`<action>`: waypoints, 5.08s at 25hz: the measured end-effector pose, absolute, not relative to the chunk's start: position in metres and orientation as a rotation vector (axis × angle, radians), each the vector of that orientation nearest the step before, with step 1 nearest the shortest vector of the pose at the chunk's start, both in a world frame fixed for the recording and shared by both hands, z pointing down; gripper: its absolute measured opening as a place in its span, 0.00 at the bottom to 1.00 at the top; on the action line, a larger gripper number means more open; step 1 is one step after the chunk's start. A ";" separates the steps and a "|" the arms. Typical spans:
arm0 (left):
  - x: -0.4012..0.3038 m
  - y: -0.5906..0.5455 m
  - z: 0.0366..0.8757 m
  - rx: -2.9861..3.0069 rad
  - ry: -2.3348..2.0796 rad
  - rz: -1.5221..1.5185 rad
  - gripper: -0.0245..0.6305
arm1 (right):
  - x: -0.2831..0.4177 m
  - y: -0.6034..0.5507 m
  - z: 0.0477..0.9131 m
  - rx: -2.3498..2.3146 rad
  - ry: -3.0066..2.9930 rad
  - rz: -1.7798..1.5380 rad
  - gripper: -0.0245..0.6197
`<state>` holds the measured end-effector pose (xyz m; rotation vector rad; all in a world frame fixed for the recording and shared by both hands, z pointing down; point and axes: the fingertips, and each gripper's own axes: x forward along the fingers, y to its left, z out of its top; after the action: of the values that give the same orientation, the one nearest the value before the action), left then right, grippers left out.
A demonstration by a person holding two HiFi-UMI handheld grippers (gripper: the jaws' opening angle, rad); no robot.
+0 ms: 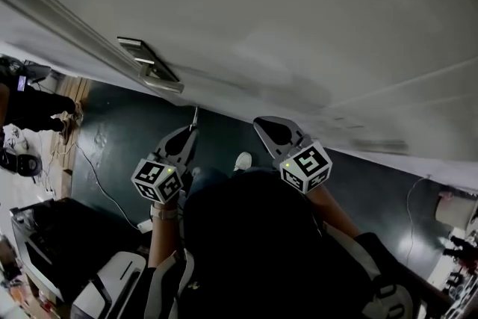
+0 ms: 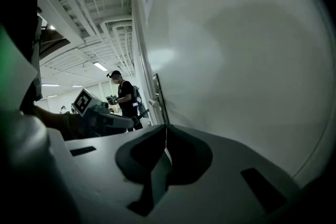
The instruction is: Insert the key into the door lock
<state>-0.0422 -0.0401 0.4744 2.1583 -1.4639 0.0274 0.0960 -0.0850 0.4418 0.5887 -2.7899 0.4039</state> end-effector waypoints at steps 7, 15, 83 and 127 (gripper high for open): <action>-0.061 -0.035 0.491 2.040 -1.408 -0.109 0.08 | 0.078 -0.092 0.448 0.513 -2.802 0.414 0.06; -0.101 -0.045 0.522 1.931 -1.306 -0.253 0.08 | 0.064 -0.099 0.467 0.532 -2.766 0.433 0.06; -0.210 -0.123 0.539 1.532 -0.742 -0.556 0.08 | 0.003 -0.110 0.457 1.051 -2.670 0.591 0.06; -0.224 -0.137 0.542 1.554 -0.826 -0.632 0.08 | -0.021 -0.115 0.454 0.910 -2.709 0.565 0.06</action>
<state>-0.2240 -0.1371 0.5419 1.5539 -0.8265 -0.6323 -0.0206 -0.1147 0.4538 0.9102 -2.7090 0.5650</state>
